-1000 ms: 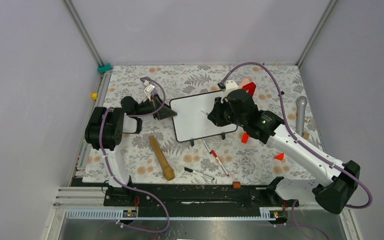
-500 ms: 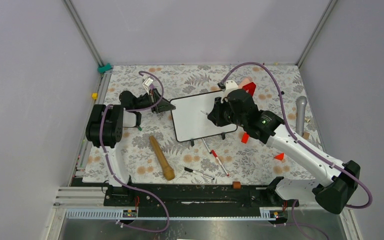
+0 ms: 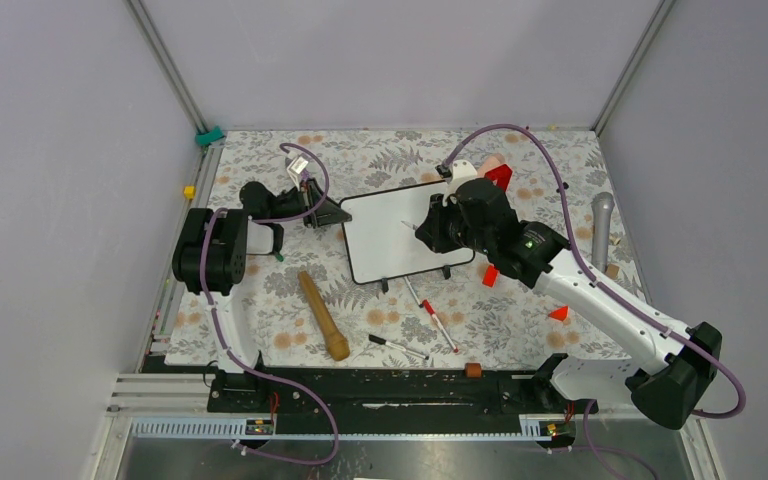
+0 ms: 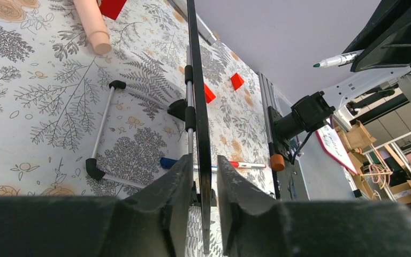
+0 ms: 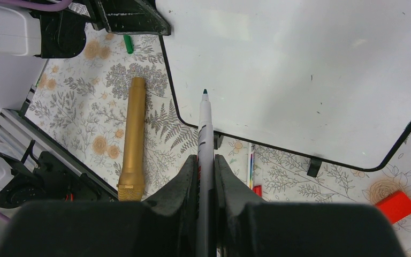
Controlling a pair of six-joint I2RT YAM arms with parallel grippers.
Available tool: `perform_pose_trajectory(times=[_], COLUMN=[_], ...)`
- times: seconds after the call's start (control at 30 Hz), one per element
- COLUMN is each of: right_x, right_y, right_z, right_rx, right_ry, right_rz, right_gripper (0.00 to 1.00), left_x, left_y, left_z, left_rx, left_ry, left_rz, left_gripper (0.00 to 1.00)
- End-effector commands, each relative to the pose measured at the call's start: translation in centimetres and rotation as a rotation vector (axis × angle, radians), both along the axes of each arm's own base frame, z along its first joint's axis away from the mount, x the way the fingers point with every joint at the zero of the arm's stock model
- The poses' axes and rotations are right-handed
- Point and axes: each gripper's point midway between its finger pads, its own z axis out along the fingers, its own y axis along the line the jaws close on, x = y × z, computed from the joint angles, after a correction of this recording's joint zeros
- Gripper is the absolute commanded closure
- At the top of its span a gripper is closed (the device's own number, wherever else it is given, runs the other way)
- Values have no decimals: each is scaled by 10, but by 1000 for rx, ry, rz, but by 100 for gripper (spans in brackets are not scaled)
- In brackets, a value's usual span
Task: Write a sentence on the whiteboard
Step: Adjust the whiteboard at the center of the board.
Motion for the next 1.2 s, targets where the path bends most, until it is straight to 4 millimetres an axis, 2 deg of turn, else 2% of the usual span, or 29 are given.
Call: perform_pose_trajectory(times=[0.0,0.2,0.37,0.57,0.67,0.87,1.17], right_x=[2,1,0,0,-1,-2,-1], right_y=[0,-1,-1,-2,-3,-7,-9], right_z=[20,20,19,19,18,17,15], right_rx=[48,48,48,48,49,42,32], right_ry=[-44,-44,-46,-43,-43,-52,-55], right_rz=[-2,-4,-4,-3,-7,-17,-23], right_gripper=[100,100,100,100,100,100,100], left_x=[0,3,10,20,25,33,41], left_y=[-1,-1,-1,-2,-2,-5,-6], left_z=[11,8,5,6,6,8,12], left_rx=[9,10,12,13,14,16,15], left_ry=[-105,-115,-119,-133,-152,-178,-190], left_rz=[-37,-35,-38,-47,-46,-63,-65], left_gripper=[82,91,92,79,75,74,57])
